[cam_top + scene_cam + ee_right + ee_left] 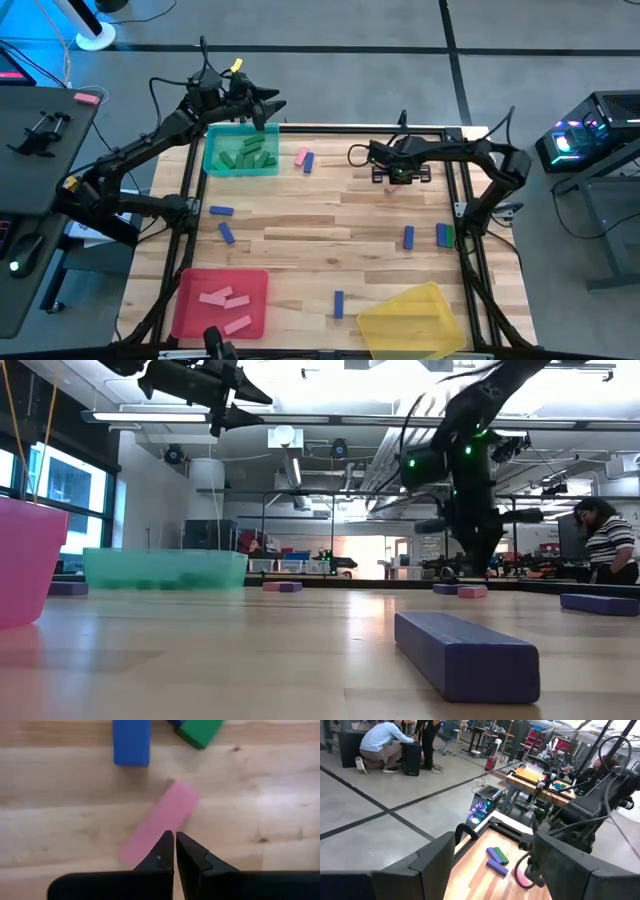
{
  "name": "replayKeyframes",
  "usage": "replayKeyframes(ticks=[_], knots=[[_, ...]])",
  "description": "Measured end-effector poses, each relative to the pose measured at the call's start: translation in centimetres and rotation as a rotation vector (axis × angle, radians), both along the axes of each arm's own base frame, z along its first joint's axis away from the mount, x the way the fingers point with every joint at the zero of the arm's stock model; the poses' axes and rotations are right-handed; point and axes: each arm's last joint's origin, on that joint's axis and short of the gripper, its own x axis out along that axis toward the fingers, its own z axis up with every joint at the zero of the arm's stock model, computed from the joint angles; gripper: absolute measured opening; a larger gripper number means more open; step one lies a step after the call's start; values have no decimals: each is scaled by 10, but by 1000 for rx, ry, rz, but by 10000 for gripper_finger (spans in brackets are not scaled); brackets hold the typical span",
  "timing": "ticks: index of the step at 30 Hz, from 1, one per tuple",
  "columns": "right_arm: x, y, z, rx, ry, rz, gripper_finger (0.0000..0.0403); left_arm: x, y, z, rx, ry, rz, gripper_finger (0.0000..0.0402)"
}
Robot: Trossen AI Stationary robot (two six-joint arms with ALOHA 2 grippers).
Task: Sort blocks
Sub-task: Put the pink block into the pink bin
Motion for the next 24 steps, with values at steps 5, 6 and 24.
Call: replayKeyframes(ticks=[5,6,24], knots=[[10,-7,-15,-22,-23,-4,0,0,0,0,-1,1,0,257],[12,-7,-17,-19,-21,-1,0,0,0,0,-1,2,0,257],[75,9,-20,-40,-573,-121,0,0,0,0,-2,4,-4,257]])
